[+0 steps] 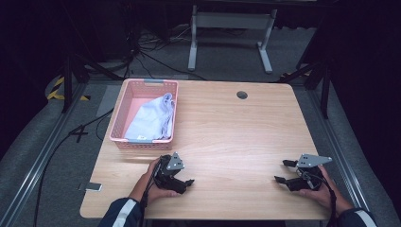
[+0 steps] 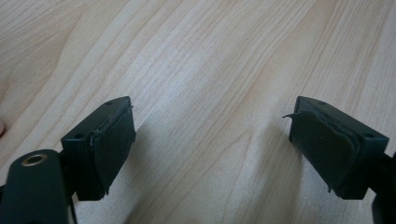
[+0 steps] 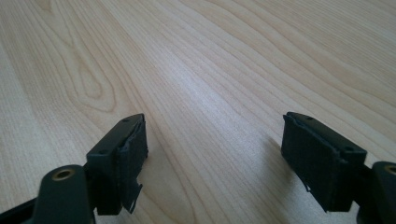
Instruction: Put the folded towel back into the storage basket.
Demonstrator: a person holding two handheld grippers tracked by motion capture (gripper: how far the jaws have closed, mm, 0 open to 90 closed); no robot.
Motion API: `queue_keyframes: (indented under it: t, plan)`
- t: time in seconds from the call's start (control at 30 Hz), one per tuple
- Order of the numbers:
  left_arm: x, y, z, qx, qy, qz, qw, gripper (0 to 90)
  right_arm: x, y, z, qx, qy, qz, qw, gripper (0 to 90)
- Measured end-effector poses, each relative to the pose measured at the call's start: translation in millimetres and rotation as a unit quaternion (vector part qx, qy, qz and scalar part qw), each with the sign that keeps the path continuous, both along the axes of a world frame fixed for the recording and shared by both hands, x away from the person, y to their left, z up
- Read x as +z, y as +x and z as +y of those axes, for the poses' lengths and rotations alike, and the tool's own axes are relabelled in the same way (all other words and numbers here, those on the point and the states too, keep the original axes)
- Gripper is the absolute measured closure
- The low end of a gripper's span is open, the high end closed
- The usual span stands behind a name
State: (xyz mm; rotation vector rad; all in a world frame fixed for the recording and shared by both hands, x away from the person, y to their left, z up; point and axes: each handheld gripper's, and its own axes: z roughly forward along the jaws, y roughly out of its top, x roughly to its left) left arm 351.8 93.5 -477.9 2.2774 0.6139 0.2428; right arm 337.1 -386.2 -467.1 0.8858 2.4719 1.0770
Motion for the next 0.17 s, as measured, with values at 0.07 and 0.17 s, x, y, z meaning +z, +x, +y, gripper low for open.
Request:
queue_keyframes:
  t: [0.07,0.17]
  plan:
    - [0.0,0.5,-0.4,0.003,0.000,0.000,1.0000,14.5,-0.1,-0.2,0.0,0.002,-0.001,0.001,1.0000,21.1]
    - [-0.2,0.9,-0.9,0.006,0.001,0.000,1.0000,13.9,-0.2,-0.5,-0.2,0.002,-0.001,0.000,1.0000,20.9]
